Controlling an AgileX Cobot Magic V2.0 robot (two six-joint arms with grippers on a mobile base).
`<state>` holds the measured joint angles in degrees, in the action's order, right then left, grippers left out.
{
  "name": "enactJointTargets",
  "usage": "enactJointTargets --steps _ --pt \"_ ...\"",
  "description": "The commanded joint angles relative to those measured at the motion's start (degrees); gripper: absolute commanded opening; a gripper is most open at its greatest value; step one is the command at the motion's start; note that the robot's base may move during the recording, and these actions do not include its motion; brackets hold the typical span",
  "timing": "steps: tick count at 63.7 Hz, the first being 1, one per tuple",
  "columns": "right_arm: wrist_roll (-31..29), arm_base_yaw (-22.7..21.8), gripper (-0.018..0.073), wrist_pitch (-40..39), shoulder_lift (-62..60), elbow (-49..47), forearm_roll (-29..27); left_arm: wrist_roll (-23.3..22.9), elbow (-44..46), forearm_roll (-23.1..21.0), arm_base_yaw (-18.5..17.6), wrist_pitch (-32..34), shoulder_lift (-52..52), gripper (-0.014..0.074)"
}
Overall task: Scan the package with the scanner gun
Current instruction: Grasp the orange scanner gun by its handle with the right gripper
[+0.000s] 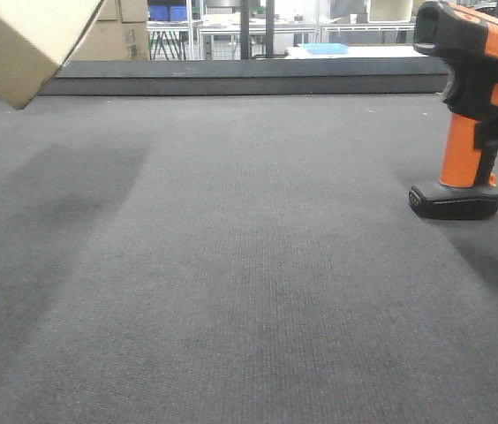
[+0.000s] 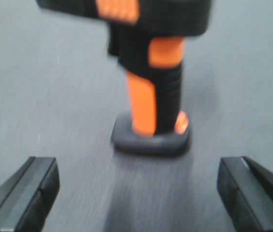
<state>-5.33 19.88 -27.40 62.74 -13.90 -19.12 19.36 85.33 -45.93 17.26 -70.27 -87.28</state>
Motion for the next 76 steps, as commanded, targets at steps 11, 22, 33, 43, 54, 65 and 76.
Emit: enactJointTargets --steps 11,22,33,43,54,65,76 --pt "0.31 1.33 0.0570 -17.36 5.17 0.65 -0.06 -0.20 -0.01 -2.20 -0.03 0.31 0.70 -0.0111" --pt "1.88 1.33 0.0570 -20.99 11.27 -0.82 0.83 -0.20 -0.01 -2.20 -0.03 0.31 0.70 -0.0111" --pt "5.33 1.33 0.0570 -22.35 14.60 -3.30 2.40 -0.20 -0.01 -2.32 -0.03 0.31 0.70 -0.0111" --pt "5.33 1.33 0.0570 -22.44 16.25 -5.90 1.00 -0.20 -0.01 -2.32 -0.03 0.31 0.70 -0.0111" --pt "5.33 1.33 0.0570 -22.33 18.35 -7.89 -2.92 -0.20 -0.01 -2.32 -0.03 0.31 0.70 -0.0111" --pt "5.33 1.33 0.0570 -22.33 20.50 -9.98 -3.04 -0.20 -0.01 -2.33 -0.03 0.31 0.70 -0.0111" --pt "5.33 1.33 0.0570 -22.21 22.68 -11.96 -3.04 -0.20 -0.01 -2.20 -0.03 0.31 0.70 -0.0111"
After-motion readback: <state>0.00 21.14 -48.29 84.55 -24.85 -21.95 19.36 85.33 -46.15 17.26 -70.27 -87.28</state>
